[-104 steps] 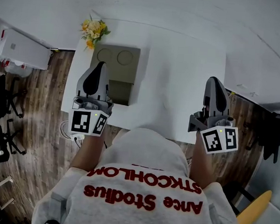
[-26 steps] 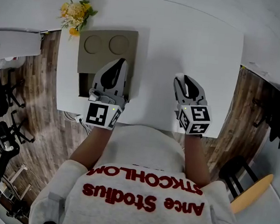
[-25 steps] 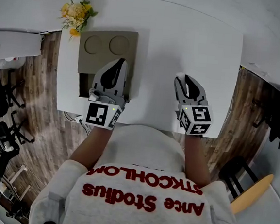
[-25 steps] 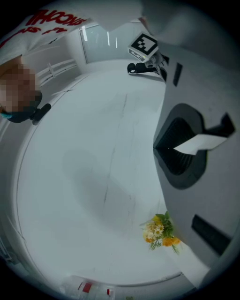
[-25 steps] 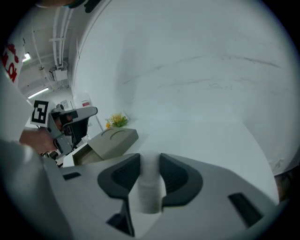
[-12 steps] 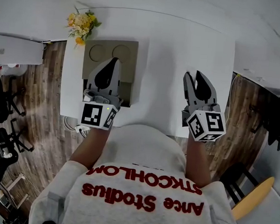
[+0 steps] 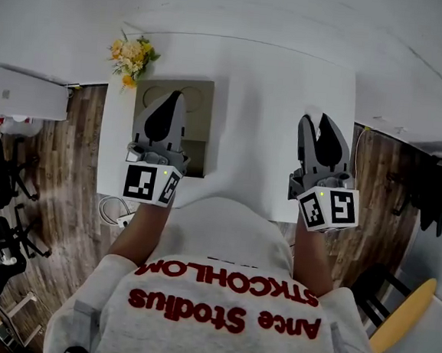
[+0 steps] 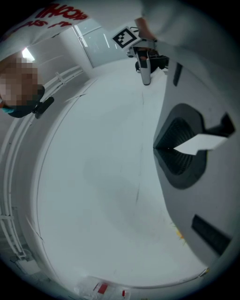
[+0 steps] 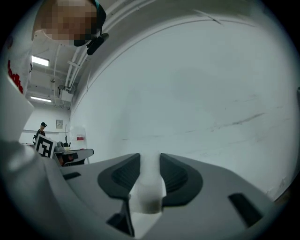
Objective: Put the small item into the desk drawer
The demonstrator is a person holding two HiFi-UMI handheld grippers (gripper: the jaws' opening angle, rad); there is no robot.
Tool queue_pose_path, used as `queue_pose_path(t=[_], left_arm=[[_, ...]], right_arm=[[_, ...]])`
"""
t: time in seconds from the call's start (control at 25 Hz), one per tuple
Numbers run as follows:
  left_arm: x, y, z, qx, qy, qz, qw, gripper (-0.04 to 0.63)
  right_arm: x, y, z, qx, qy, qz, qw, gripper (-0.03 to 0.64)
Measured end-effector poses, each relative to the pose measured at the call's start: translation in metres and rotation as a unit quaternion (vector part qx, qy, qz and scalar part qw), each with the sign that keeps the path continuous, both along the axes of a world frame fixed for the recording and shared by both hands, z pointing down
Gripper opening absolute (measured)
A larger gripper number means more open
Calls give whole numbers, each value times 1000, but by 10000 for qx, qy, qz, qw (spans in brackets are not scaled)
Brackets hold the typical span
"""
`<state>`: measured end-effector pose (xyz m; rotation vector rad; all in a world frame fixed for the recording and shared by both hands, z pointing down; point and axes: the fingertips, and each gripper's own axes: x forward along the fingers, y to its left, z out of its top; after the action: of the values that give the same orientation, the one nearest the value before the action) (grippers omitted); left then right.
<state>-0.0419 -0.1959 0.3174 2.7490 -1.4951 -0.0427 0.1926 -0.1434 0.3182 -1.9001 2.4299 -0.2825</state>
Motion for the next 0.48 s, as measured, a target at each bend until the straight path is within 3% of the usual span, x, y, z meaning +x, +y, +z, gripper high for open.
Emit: queue_pose_path(t=[0.2,0.48], left_arm=[[0,0,-16,182,66,35,9998,8],[-3,10,-28,348,89,-36,9993,8]], right_arm=[[6,5,-26,397,15,136,9991,133],[-1,17,-41,552,71,-2,9985,133]])
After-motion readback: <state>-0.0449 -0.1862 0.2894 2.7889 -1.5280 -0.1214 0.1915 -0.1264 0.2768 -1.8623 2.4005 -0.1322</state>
